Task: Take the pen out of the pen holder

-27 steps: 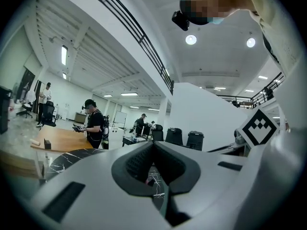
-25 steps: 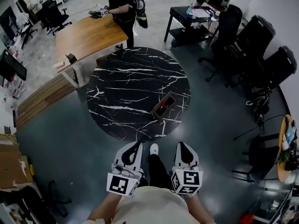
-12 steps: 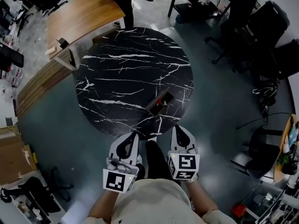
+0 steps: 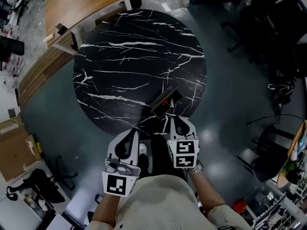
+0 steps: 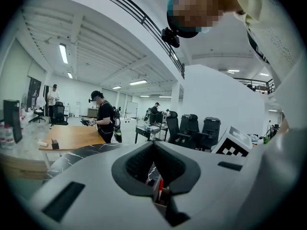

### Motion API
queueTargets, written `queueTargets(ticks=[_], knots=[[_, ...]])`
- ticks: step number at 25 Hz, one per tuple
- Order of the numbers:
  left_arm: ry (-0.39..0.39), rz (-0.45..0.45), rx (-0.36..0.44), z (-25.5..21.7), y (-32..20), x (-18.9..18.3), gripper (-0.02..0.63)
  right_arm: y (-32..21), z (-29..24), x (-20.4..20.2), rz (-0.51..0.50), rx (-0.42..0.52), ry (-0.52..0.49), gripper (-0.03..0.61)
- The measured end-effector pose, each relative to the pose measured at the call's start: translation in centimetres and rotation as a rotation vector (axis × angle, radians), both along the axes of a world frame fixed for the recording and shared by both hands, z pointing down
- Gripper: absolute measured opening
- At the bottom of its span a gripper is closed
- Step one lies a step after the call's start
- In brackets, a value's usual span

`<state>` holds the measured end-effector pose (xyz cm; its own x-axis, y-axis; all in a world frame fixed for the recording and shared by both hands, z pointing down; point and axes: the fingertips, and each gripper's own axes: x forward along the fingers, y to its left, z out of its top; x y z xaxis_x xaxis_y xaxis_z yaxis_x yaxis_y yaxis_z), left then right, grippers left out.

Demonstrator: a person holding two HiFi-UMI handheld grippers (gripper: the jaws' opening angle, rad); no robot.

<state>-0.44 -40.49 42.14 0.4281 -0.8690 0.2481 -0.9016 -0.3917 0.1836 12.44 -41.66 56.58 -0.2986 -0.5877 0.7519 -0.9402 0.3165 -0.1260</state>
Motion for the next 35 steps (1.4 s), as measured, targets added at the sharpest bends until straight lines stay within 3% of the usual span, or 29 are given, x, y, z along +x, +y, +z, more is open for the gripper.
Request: queueTargets(ticks=[5, 15, 28, 35], knots=[[-0.020, -0.022, -0.030, 1.5, -1.7, -0.3, 0.009, -1.6, 4.1, -0.5, -0.053, -0.101, 0.034, 0.104], [-0.050, -0.065, -0.051, 2.7, -3.7, -1.7, 0.009, -3.6, 8.3, -0.8, -0.050, -0.175, 0.099, 0.109], [-0.058, -0.076, -0.039, 2.9, -2.9, -2.3, 0.009, -4.9, 7.5, 1.5, 0.036, -0.133, 0.180, 0.092], [-0.056, -0.041, -0.011, 2.9, -2.0, -2.0, 0.009, -5.2, 4.7, 1.5, -0.013, -0.093, 0.141, 0.091]])
